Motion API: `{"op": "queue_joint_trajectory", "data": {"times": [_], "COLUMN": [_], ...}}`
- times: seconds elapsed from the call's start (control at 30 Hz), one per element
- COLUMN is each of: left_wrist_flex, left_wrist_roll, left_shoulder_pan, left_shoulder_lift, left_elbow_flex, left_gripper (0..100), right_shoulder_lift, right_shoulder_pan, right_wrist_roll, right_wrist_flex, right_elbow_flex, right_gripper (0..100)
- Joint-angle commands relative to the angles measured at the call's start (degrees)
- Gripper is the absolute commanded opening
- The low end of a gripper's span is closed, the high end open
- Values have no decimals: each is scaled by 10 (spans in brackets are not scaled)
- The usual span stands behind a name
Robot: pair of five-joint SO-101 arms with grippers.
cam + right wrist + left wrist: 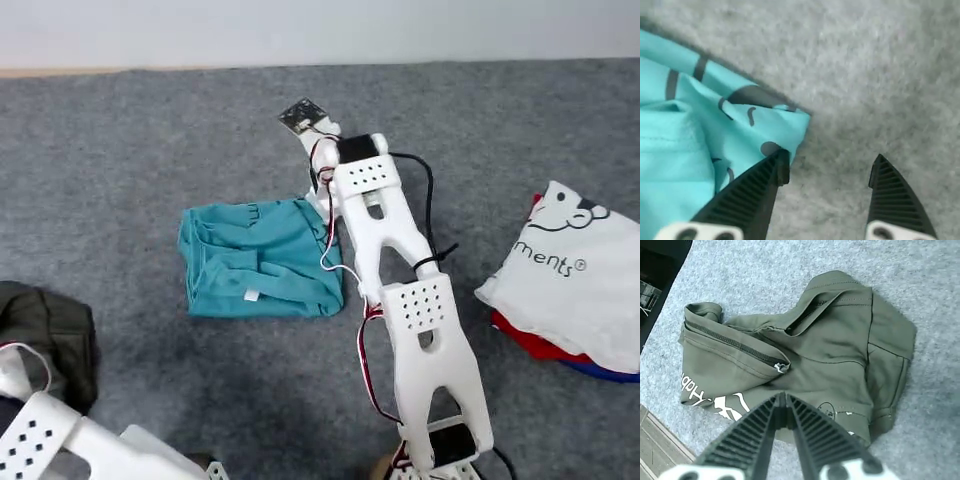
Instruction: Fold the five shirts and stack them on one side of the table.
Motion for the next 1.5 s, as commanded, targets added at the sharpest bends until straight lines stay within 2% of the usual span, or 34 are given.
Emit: {"op": "queue_joint_trajectory", "data": {"times": [0.0,0.4,0.53,0.8,1.1,1.27,1.47], "left_wrist_flex": [0,0,0,0,-13,-28,-28], "left_wrist_roll": [4,4,4,4,4,4,4], "left_shoulder_pan": [4,4,4,4,4,4,4], "left_shoulder_lift": [-6,-6,-6,-6,-6,-6,-6], "left_elbow_flex": [-18,-17,-17,-16,-11,1,-1], "left_gripper": [8,8,8,8,8,8,8], "right_shoulder_lift": [-31,-40,-42,-43,-96,-160,-166], "right_shoulder_pan": [-3,-125,-159,-254,-359,-349,-247], "right_wrist_roll": [-3,-7,-43,-47,-47,-43,-41], "right_wrist_flex": [29,194,195,195,195,195,196], "right_elbow_flex": [-57,-212,-191,-105,-101,-98,-95], "right_gripper": [262,262,262,262,262,262,262]}}
